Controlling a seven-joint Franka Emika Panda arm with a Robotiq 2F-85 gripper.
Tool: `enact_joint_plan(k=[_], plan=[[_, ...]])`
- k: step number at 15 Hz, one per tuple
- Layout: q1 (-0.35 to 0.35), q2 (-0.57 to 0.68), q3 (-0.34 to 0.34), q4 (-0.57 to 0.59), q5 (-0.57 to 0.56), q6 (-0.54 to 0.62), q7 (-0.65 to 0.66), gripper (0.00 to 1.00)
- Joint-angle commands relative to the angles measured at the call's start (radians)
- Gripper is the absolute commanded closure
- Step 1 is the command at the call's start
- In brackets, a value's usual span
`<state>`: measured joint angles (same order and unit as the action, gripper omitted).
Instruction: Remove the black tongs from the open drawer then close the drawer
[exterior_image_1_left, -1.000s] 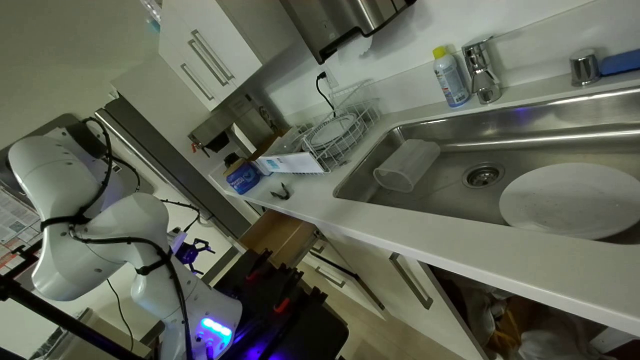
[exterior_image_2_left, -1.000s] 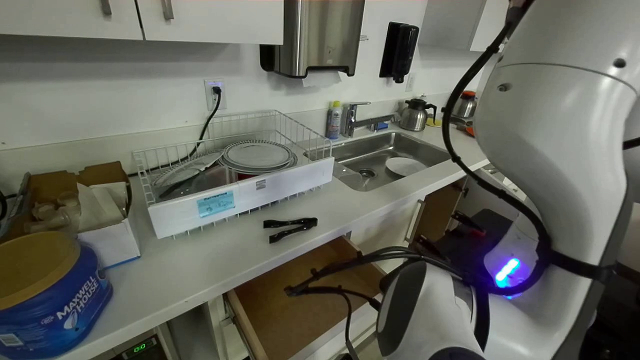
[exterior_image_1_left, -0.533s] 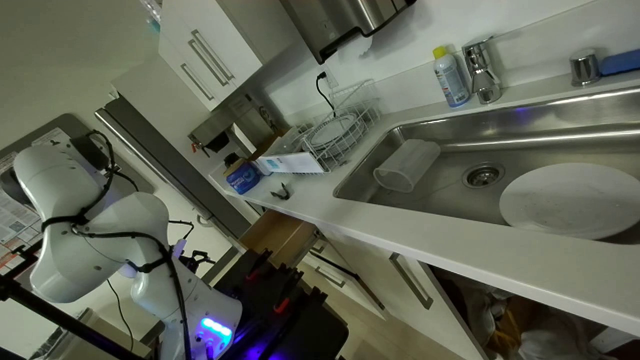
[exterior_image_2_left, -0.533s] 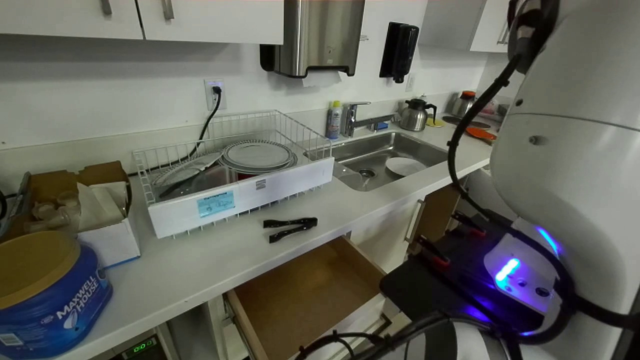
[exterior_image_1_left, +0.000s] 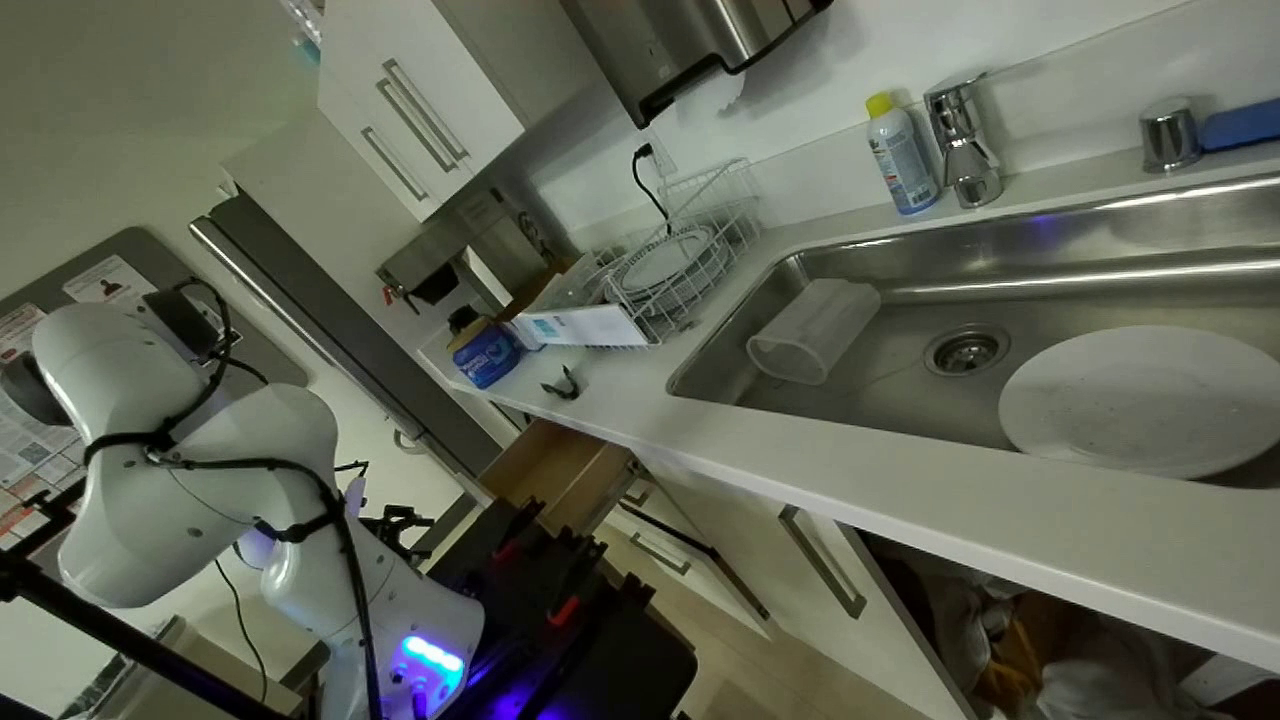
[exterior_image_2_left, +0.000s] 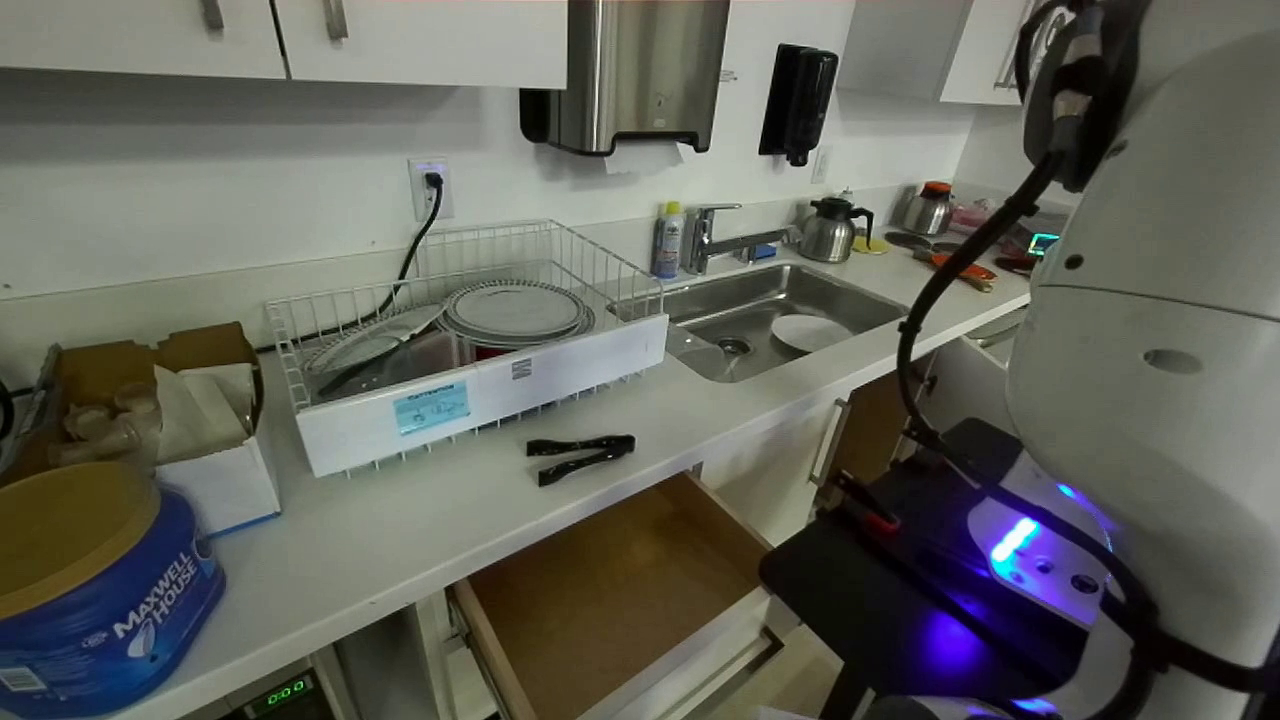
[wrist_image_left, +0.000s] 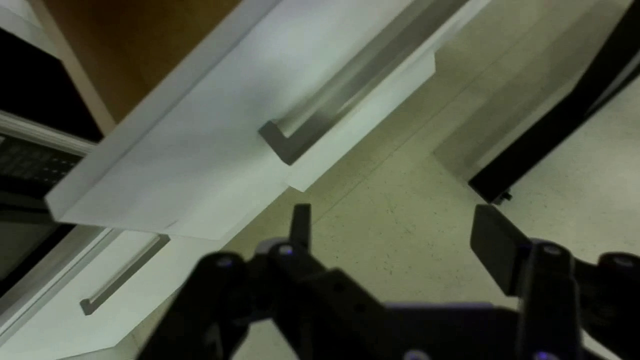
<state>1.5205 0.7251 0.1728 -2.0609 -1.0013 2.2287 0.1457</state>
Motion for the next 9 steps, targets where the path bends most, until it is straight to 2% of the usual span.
enact_joint_plan(k=[1,3,6,7,9], plan=[[-0.029,0.005,0.029,0.007,-0.020,-0.020,0.006,0.26],[-0.034,0.008,0.034,0.007,-0.019,-0.019,0.005,0.40],[-0.033,0.010,0.036,0.007,-0.019,-0.019,0.005,0.41],[-0.033,0.011,0.037,0.007,-0.019,-0.019,0.005,0.66],[-0.016,0.011,0.009,0.004,-0.071,-0.040,0.036,0.76]])
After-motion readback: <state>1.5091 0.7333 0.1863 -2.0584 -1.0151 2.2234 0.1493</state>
